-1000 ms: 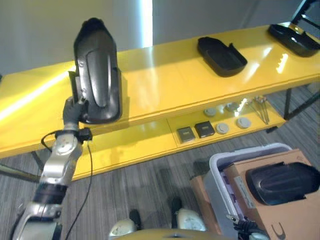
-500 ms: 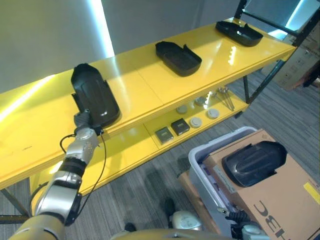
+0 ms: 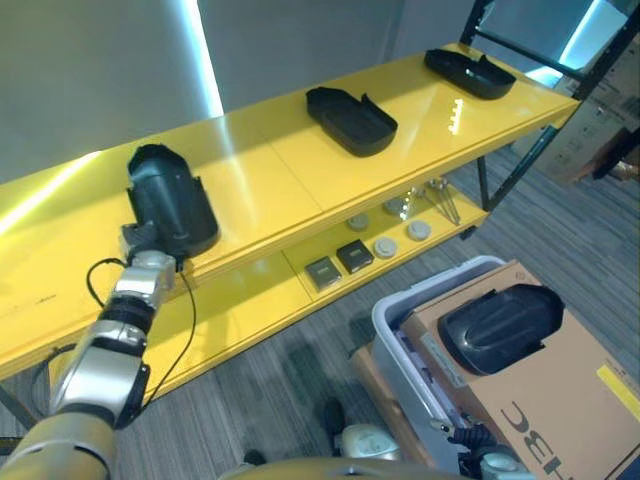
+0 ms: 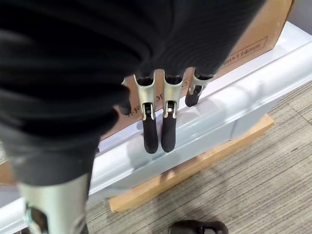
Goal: Move parts from the plastic box to the shelf.
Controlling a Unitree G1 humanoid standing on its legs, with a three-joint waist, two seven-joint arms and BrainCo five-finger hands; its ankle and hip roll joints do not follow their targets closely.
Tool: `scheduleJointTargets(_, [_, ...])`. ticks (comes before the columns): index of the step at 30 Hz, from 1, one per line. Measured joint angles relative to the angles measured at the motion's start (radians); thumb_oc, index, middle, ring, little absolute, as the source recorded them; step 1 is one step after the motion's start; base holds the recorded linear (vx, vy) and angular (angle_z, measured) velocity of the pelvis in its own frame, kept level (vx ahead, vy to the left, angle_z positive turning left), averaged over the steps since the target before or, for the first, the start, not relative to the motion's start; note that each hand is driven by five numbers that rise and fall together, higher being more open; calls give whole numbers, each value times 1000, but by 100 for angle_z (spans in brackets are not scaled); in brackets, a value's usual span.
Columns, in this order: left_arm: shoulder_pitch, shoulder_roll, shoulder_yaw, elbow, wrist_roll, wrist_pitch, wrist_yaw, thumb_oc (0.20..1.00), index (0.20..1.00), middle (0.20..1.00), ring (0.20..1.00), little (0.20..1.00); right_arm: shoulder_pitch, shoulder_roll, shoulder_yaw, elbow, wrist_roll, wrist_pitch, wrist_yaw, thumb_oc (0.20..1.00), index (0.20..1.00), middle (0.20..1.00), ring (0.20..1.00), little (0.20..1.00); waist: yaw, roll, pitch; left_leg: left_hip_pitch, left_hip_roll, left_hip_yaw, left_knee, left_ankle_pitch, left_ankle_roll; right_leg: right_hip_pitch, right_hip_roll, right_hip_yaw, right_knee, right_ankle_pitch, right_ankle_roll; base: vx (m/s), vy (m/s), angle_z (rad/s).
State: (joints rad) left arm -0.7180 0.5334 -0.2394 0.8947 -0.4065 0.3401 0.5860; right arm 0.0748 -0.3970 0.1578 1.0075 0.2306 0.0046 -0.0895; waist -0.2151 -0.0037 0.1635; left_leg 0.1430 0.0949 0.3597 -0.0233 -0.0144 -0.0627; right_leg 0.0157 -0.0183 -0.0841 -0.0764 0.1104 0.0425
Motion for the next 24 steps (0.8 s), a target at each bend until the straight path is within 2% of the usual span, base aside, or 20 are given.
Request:
scheduleJointTargets(1, [-3, 6, 0, 6, 0, 8, -5, 467, 467, 467, 467, 467, 0, 0, 0, 0, 0, 0, 0, 1000, 1000, 1000, 1000, 1000, -1, 0, 0, 0, 0, 1, 0, 0, 0, 0, 0, 0, 0, 1, -1, 0, 0, 0])
scheduleJointTargets(2, [-6, 9, 0, 14, 2, 12, -9, 630, 630, 630, 630, 630, 0, 0, 0, 0, 0, 0, 0, 1000, 1000, 1000, 1000, 1000, -1, 0, 0, 0, 0, 1, 0, 0, 0, 0, 0, 0, 0, 6, -6, 32, 8, 0])
scheduleJointTargets(3, [-6, 10, 0, 23, 12, 12, -9, 1000, 1000, 1000, 1000, 1000, 0, -1, 0, 3, 0, 0, 0, 1000, 1000, 1000, 1000, 1000, -2, 0, 0, 0, 0, 1, 0, 0, 0, 0, 0, 0, 0, 7, -7, 0, 0, 0])
scheduleJointTargets(9, [-6, 16, 0, 45, 19, 5, -13, 1000, 1000, 1000, 1000, 1000, -4, 0, 1, 27, -1, -2, 1, 1000, 1000, 1000, 1000, 1000, 0, -1, 0, 10, 1, 1, 2, -3, -2, 13, 3, 2, -4, 9, -9, 3, -9, 0])
scheduleJointTargets(15, [-6, 13, 2, 61, 12, -33, 1, 1000, 1000, 1000, 1000, 1000, -5, -1, 18, 31, -1, -10, 1, 1000, 1000, 1000, 1000, 1000, 4, -5, -2, 12, 2, 5, 2, -5, -1, 11, 3, 12, -4, 1, 2, 13, -1, -3])
scheduleJointTargets(22, [-4, -2, 8, -16, -47, -163, 40, 1000, 1000, 1000, 1000, 1000, -2, 0, 26, 40, -1, -10, 1, 1000, 1000, 1000, 1000, 1000, 16, -7, -4, 15, 1, 4, 1, -5, -1, 15, 3, 11, -4, 9, -9, 0, 0, 0])
scheduleJointTargets(23, [-3, -2, 10, -112, -50, -218, 60, 1000, 1000, 1000, 1000, 1000, 0, 2, 26, 51, -2, -10, 1, 1000, 1000, 1000, 1000, 1000, 25, -10, -5, 17, 1, 2, -2, -5, -1, 17, 3, 7, -4, 10, -10, 0, 0, 0])
scheduleJointTargets(24, [-3, 1, 12, -145, -51, -245, 67, 1000, 1000, 1000, 1000, 1000, -1, 2, 26, 54, -2, -10, 1, 1000, 1000, 1000, 1000, 1000, 31, -9, -6, 19, 1, 1, -2, -5, -1, 20, 3, 4, -4, 10, -10, -1, 7, 3])
